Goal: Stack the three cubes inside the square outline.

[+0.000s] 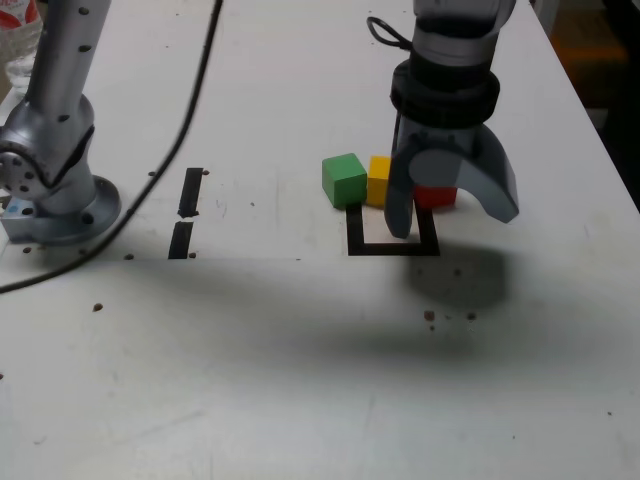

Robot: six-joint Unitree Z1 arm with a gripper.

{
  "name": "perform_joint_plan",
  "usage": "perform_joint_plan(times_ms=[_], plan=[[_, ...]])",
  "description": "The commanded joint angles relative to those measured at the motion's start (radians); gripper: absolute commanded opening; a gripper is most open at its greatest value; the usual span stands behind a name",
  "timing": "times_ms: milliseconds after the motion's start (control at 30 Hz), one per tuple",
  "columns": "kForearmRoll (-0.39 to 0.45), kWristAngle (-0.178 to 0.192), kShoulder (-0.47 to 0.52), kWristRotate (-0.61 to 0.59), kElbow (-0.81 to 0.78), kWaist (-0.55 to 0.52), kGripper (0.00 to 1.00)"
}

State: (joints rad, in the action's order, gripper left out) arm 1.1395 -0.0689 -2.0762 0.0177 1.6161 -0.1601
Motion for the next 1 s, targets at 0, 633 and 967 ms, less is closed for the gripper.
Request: perform_joint_plan(times_ms=[0,633,967], plan=[[-0.001,-0.002,-0.006,-0.001,-0.001,0.010,0.94],[-0.003,-0.008,-0.085,0.008,0.060,0.032,0.94],[-0.002,0.004,-0.059,0.037,0.027,0.078,0.94]])
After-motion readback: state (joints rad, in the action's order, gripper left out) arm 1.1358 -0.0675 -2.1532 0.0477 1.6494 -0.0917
